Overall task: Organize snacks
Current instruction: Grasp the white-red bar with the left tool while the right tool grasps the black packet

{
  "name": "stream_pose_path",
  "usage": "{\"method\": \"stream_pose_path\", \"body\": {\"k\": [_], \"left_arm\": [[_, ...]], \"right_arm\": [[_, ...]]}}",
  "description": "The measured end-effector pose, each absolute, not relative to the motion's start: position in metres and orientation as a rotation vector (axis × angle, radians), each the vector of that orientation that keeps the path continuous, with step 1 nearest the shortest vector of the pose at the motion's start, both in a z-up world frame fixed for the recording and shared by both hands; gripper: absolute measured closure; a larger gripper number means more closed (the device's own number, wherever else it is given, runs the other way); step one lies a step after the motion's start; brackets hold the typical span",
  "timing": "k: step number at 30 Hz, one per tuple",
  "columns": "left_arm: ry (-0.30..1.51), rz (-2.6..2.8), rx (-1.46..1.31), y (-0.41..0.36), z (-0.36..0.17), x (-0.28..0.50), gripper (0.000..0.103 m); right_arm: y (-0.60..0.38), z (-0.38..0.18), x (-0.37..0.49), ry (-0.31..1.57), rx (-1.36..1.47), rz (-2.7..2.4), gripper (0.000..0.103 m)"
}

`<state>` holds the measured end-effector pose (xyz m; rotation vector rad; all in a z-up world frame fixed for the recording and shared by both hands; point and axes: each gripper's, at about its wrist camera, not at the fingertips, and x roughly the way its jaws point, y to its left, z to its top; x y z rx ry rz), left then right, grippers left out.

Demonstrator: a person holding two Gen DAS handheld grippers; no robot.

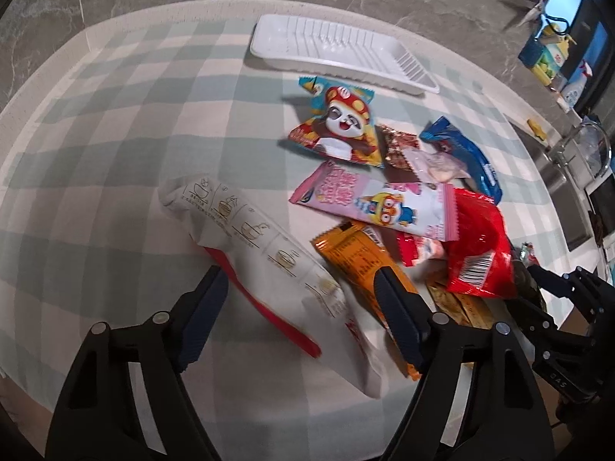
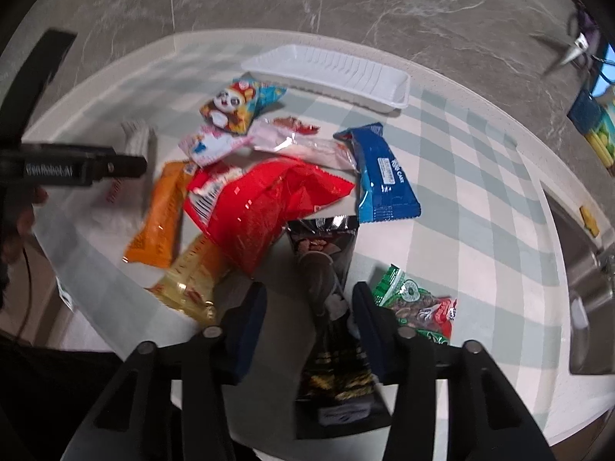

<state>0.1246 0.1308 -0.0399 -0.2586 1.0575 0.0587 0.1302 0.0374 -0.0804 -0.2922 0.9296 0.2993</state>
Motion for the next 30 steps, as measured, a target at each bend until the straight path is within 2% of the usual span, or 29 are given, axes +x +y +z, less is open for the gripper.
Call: {"method": "stream_pose_path", "body": {"k": [4, 8, 18, 30], "left_arm": [[1.133, 0.080, -0.278, 0.138, -0.058, 0.136, 0.039], [1.117, 0.061, -0.327, 0.149, -0.060, 0.139, 0.044], [1.107, -0.028, -0.421, 0.161, -0.060, 0.144, 0.074], [1.084, -0.089, -0.530, 0.173, -0.056, 0.136, 0.083]], "right_arm": [[0.042, -0.088, 0.136, 0.955, -0.326, 0.309, 0.075], [0.041, -0.090, 0.139, 0.959, -0.330, 0.310, 0.079], [0.019, -0.086, 0.149, 1.005, -0.136, 0.362, 0.081], [-0.037, -0.090, 0.156, 1.056, 0.383, 0.447, 0.082]]}}
